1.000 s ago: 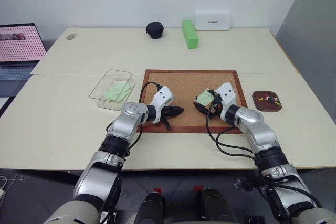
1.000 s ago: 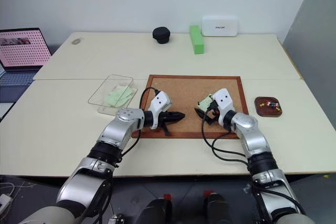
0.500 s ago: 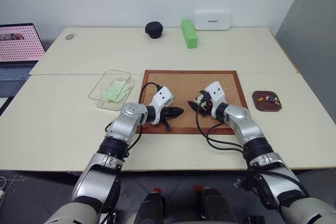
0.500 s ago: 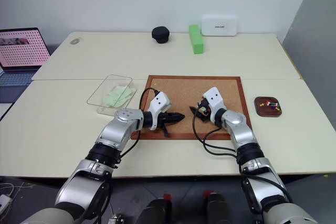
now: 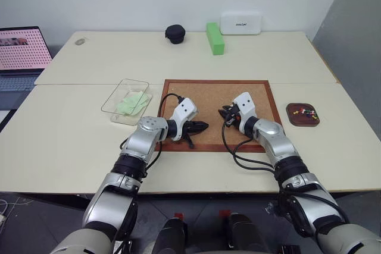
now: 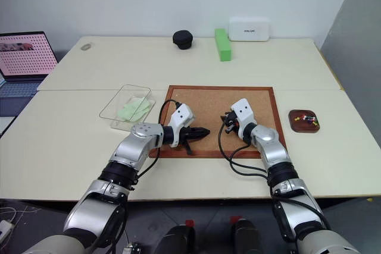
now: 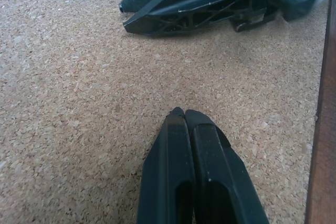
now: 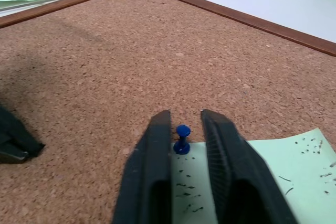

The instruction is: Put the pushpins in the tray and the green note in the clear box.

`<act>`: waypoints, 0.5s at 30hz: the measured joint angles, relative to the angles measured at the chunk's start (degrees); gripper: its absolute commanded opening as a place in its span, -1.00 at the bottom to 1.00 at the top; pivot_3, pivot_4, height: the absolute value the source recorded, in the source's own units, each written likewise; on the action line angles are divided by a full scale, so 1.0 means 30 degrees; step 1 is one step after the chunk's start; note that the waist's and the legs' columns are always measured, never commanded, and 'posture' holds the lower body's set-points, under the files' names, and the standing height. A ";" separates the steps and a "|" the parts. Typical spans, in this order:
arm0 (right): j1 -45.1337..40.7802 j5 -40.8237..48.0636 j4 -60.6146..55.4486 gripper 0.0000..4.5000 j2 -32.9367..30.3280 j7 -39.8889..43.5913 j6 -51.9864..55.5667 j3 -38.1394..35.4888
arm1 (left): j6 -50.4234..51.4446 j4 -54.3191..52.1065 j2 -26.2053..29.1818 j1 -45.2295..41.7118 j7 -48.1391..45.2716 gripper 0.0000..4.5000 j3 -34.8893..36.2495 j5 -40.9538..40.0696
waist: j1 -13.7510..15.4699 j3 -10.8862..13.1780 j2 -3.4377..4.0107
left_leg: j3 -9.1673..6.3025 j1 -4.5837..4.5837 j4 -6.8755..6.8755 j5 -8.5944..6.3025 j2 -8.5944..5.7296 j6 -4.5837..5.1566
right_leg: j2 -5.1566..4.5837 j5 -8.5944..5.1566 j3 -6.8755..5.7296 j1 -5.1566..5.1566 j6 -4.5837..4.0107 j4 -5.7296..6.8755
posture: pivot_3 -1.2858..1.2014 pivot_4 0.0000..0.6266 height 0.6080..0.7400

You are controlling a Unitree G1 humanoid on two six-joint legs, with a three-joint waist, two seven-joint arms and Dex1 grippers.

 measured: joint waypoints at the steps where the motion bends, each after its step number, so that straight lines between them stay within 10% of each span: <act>1: 0.0139 0.0000 -0.0175 -0.99 -0.0028 -0.0007 0.0001 -0.0003 | -0.0035 0.0065 -0.0033 -0.0011 0.0003 -1.00 0.0006 0.0000 | 0.0016 0.0000 0.0000 | -0.0002 0.0000 0.0001 0.0000 0.0000 0.0000 | 0.0000 0.0000 -0.0003 0.0001 0.0000 0.0001 | 0.03 -0.52 1.00; 15: 0.1430 0.0287 -0.4513 -0.99 -0.0471 -0.1352 0.0244 -0.0851 | -0.0752 0.0604 -0.0507 0.0049 0.0514 -1.00 0.0034 0.0022 | 0.0170 -0.0007 0.0005 | -0.0017 -0.0008 0.0020 0.0001 -0.0028 0.0001 | -0.0028 0.0007 -0.0010 0.0017 0.0016 -0.0005 | 0.03 -0.52 1.00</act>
